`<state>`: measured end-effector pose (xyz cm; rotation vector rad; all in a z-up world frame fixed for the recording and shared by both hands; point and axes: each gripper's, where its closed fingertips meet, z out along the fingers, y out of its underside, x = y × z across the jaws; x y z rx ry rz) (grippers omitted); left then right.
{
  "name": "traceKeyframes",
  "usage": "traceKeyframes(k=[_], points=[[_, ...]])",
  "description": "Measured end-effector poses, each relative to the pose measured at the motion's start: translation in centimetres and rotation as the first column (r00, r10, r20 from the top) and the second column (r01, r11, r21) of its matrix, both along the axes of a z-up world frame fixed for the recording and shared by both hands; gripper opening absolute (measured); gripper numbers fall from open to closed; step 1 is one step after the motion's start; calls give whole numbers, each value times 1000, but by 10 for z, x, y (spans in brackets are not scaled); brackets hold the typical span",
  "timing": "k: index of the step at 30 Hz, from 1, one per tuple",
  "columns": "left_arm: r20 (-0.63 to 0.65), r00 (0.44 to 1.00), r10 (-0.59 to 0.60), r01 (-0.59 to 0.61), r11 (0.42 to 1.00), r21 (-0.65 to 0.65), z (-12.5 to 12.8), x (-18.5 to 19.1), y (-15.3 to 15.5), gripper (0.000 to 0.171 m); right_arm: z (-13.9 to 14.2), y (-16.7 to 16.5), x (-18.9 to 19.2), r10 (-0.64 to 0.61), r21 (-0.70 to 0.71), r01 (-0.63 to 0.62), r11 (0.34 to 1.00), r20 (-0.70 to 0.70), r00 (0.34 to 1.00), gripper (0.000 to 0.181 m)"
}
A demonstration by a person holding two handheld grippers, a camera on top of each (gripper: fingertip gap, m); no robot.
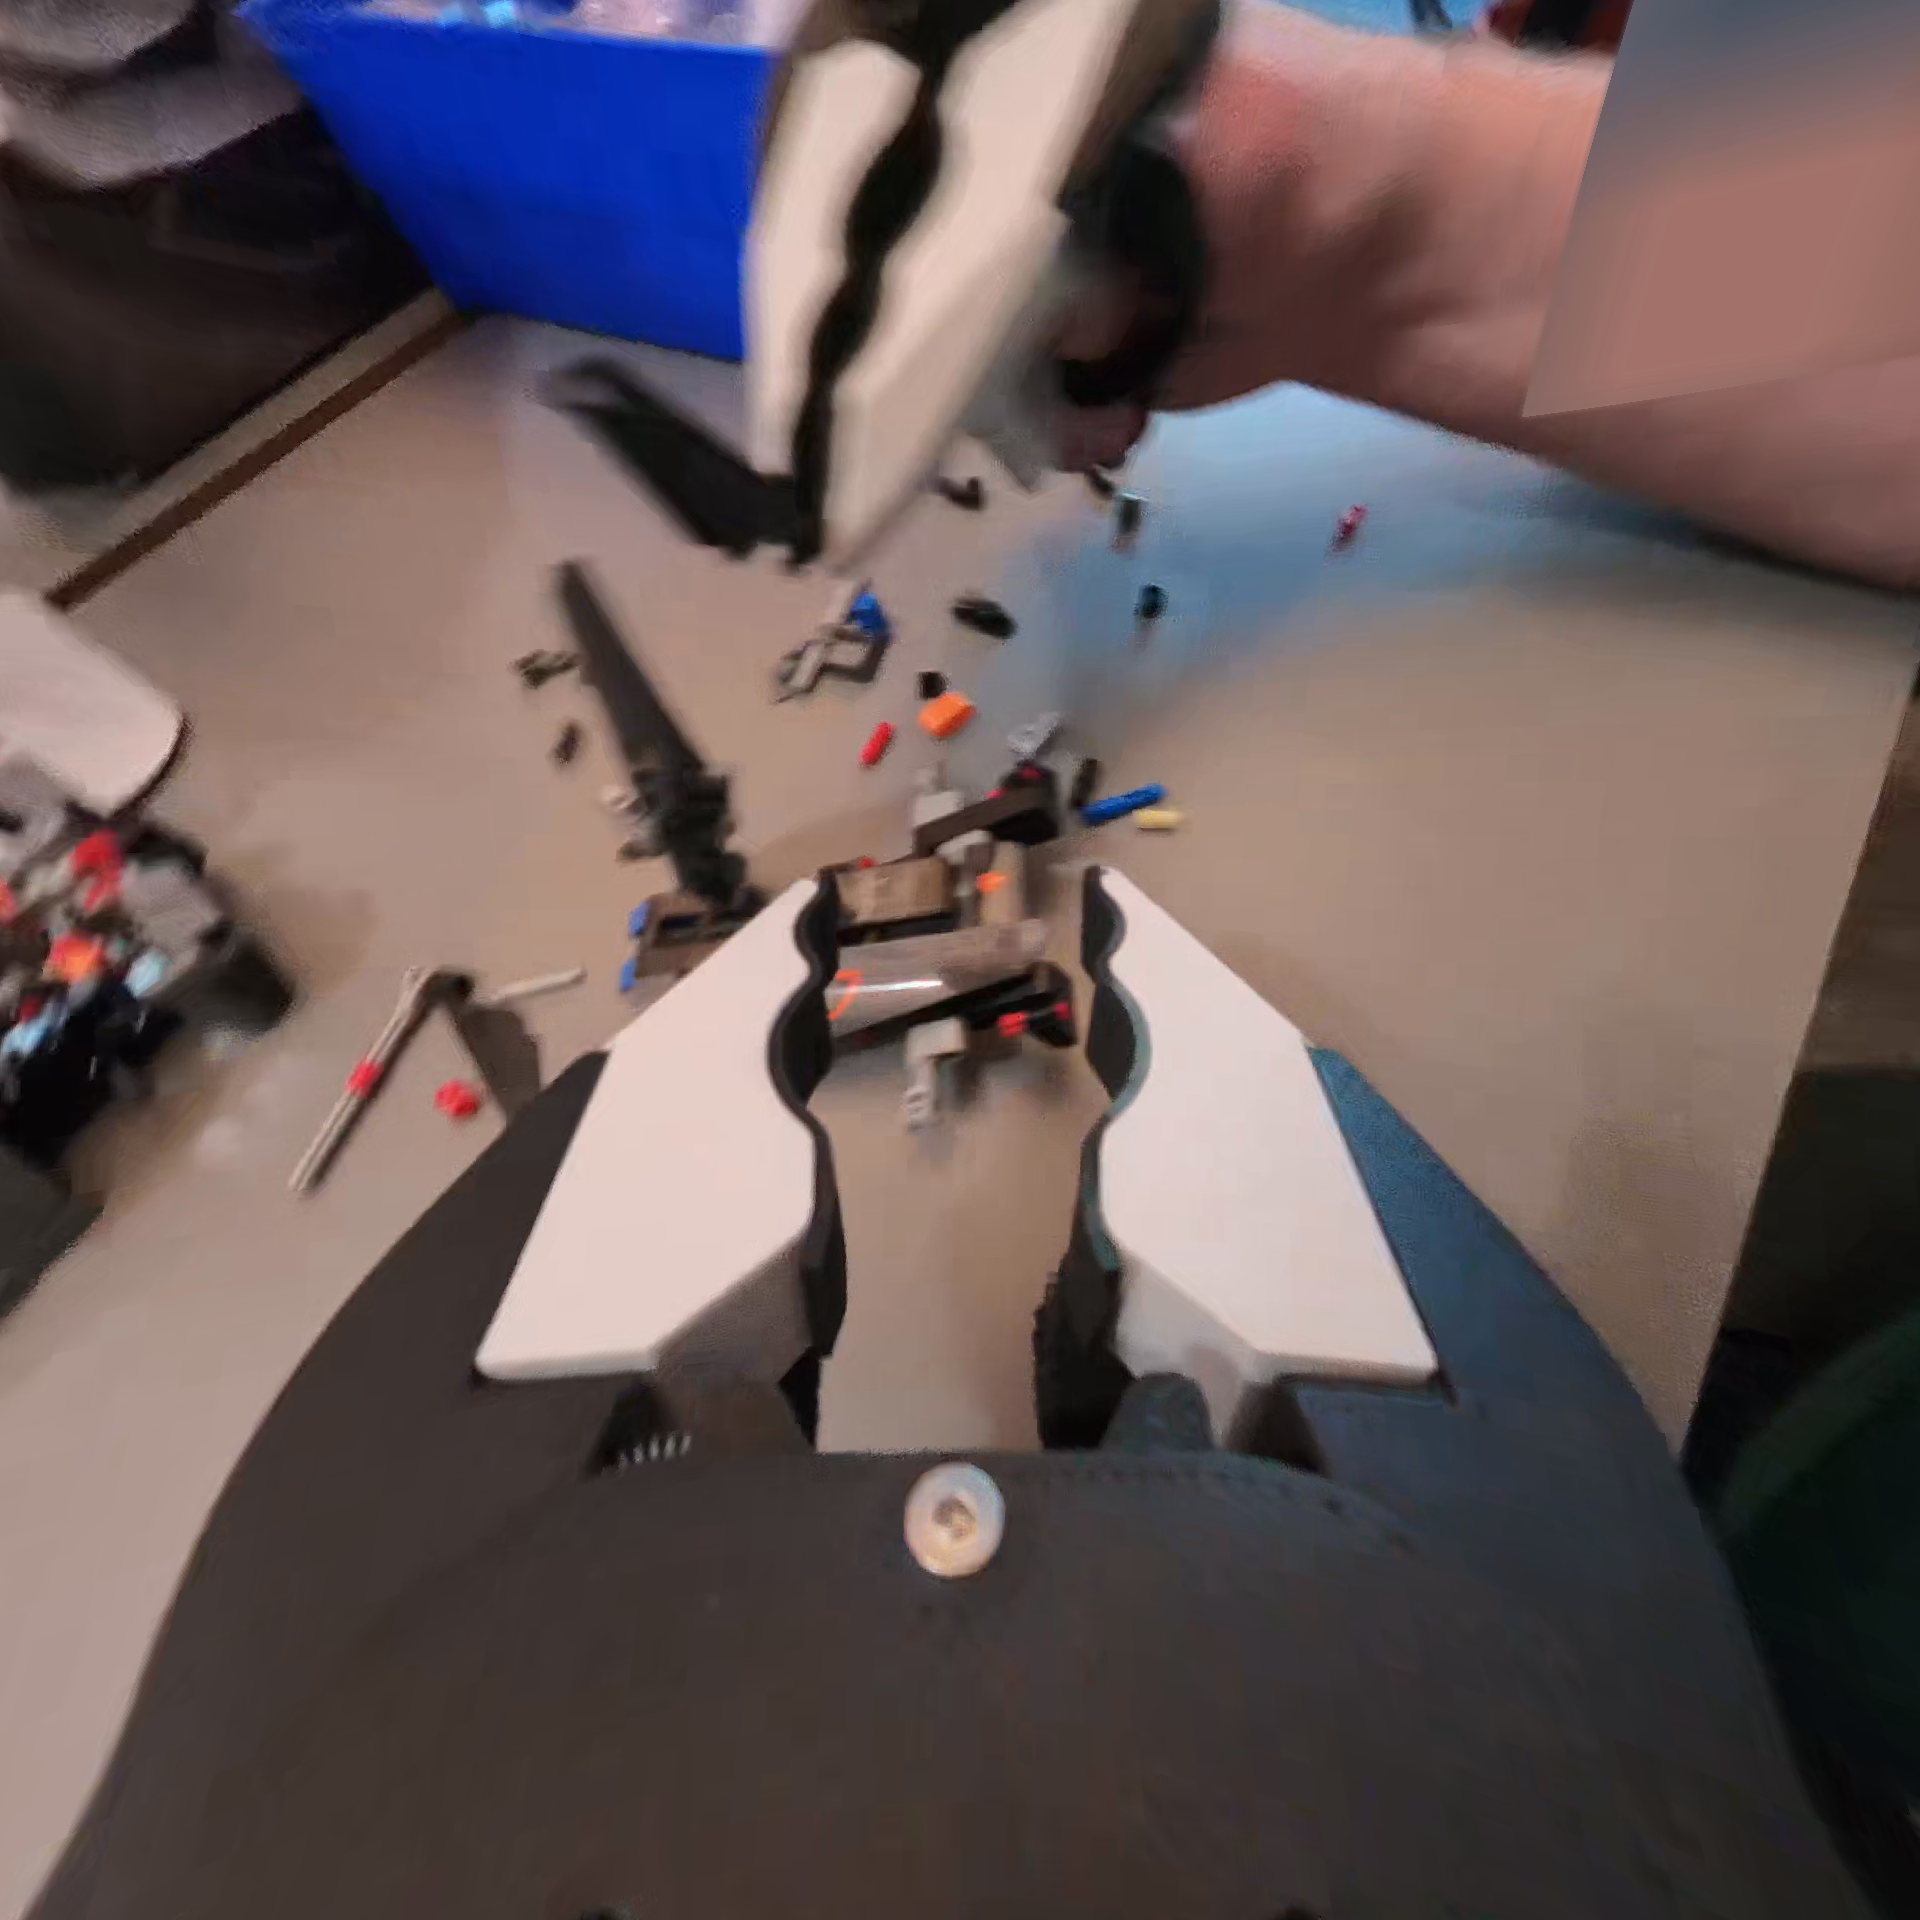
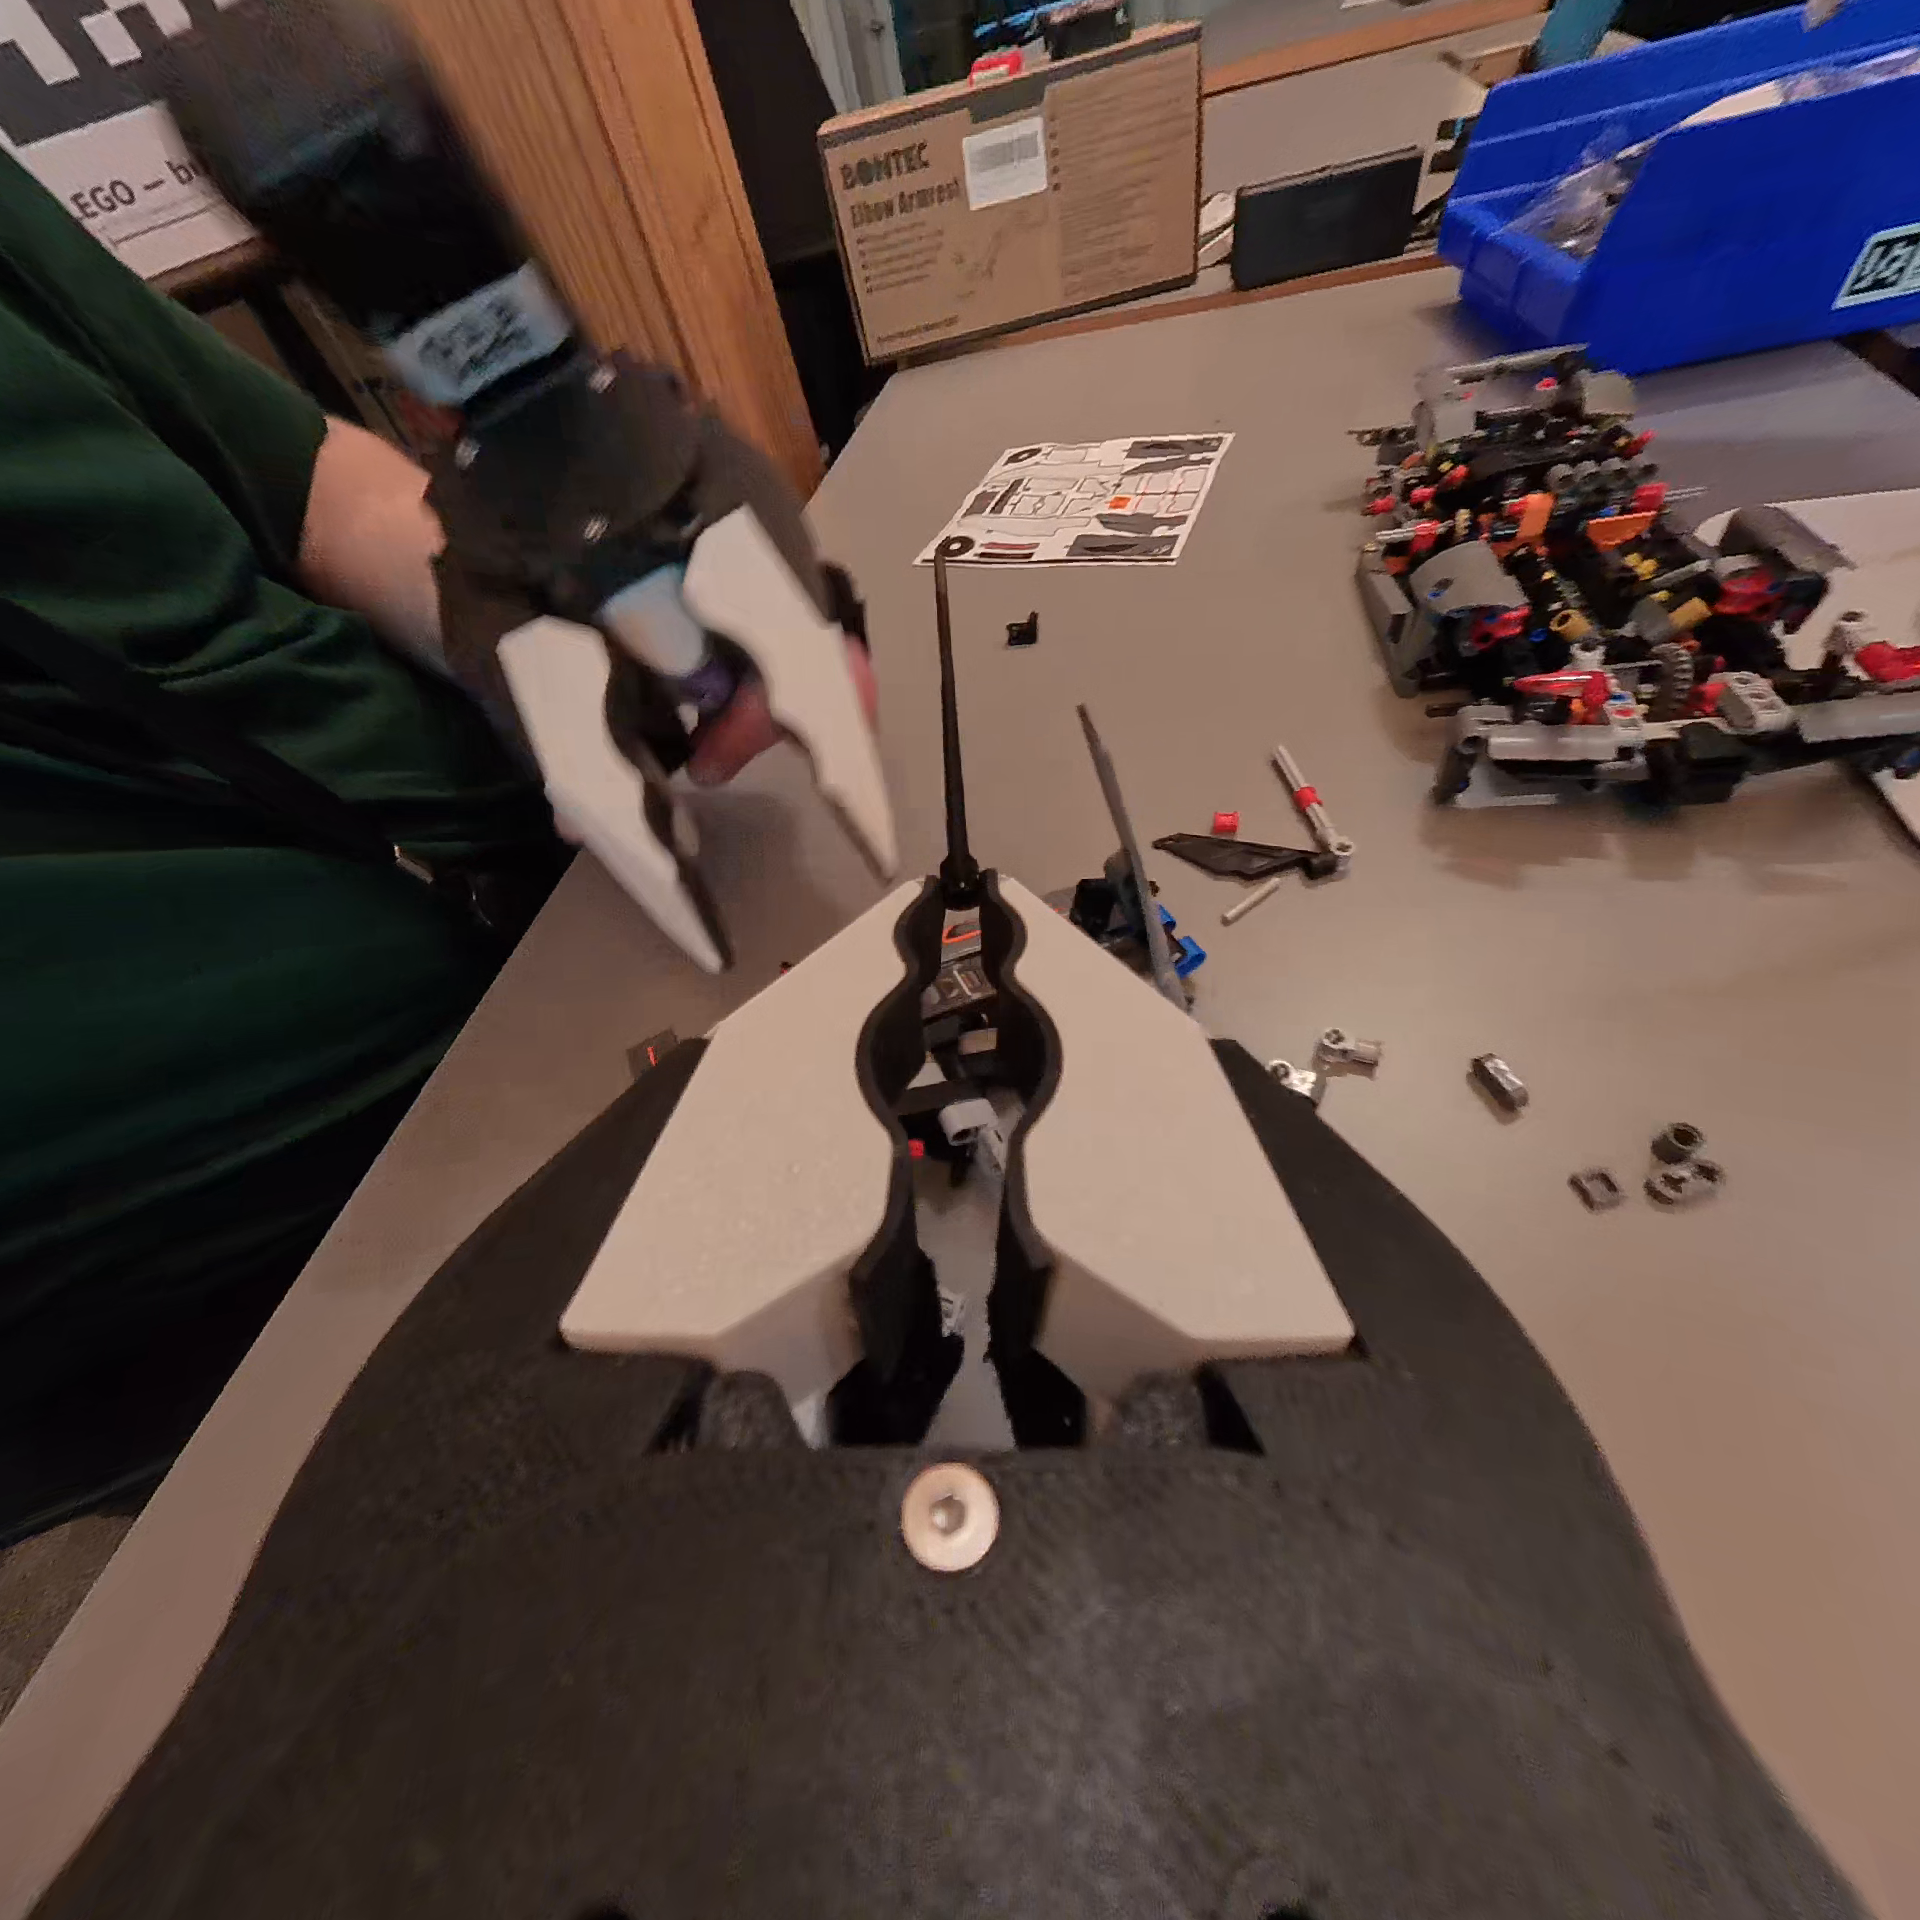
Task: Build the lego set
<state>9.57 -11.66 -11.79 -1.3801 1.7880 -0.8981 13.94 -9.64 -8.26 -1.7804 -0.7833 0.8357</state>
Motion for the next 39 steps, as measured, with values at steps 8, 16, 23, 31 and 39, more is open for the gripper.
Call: traceKeyframes(k=[8,16,23,31,39], points=[[-187,973,-134,194,913,358,-43,1,-2,2,3,1,9,-30,7,30,1000,-9,1000,4],[-321,947,19,121,903,411,-53,-52,91,0,-2,4,13,-48,-13,48,999,-7,999,4],[-132,991,35,-18,992,125,-18,-21,33,76,-14,5,16,-50,-49,51,998,13,999,5],[-227,964,141,-128,989,67,-63,2,32,87,-16,6,13,-43,-56,43,997,5,999,4],[-273,936,-221,273,947,171,-59,-22,52,79,-21,8,16,-56,-72,57,996,9,998,4]])
